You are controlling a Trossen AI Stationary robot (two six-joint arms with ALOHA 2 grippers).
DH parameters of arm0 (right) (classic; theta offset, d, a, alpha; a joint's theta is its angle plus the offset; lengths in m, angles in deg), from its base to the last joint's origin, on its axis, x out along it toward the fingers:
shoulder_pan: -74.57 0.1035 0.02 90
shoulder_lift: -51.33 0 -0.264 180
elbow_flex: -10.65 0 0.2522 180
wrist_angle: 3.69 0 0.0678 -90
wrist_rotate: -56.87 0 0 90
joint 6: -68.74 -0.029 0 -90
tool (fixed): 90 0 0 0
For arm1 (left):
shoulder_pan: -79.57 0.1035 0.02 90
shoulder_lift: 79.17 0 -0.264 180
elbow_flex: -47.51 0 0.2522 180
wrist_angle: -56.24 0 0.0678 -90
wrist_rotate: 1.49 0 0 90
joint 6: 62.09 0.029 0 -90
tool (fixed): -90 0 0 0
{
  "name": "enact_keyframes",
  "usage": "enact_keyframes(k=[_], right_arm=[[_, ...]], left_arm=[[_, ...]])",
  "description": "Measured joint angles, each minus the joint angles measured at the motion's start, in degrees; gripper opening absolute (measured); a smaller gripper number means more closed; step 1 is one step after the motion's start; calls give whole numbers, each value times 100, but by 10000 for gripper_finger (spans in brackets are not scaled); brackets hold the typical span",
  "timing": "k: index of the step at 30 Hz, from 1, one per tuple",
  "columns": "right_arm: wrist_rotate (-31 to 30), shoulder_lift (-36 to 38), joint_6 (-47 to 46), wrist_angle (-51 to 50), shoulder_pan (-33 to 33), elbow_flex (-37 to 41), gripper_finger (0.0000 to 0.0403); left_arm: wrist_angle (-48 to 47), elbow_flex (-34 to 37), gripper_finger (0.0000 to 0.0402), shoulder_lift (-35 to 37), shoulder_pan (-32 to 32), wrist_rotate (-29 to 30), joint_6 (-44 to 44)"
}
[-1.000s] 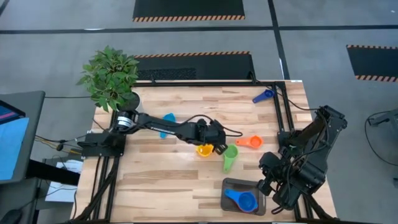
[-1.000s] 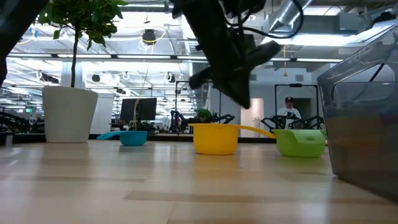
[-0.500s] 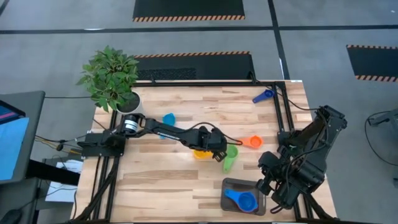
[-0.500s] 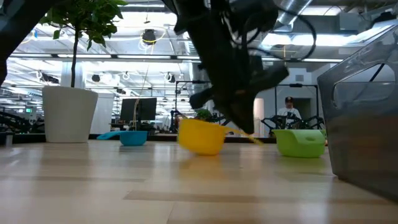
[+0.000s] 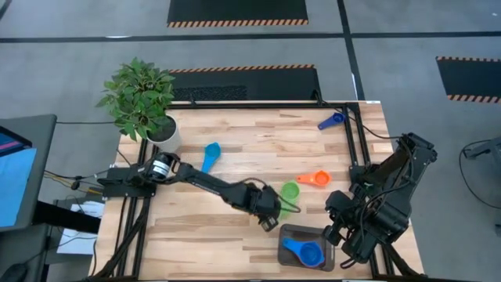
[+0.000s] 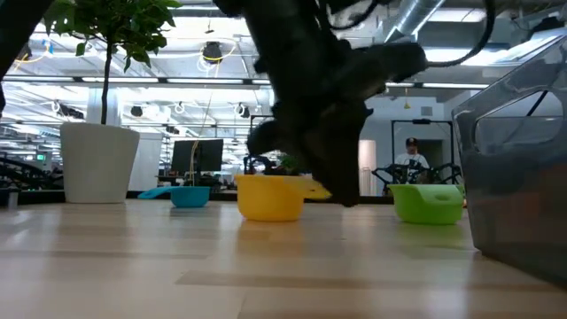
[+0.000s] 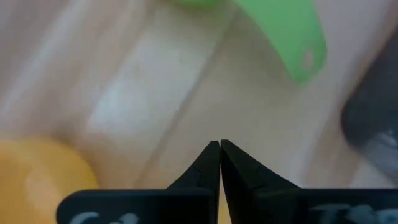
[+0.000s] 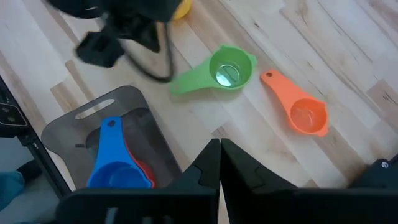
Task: Nest measuring cups in basket
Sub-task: Stack the yellow measuring cup on top of the blue measuring cup in the black bin
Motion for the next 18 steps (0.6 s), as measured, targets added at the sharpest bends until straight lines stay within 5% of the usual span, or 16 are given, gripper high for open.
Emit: enact_keyframes(k=[14, 18], right_arm=[[-9, 0, 143, 28, 0, 0, 34], [-17, 0, 147, 60, 0, 0, 35]], left_arm=[[-2878, -1210, 0, 45, -506, 850, -386], [-4361, -1640, 0, 40, -608, 1210, -695]])
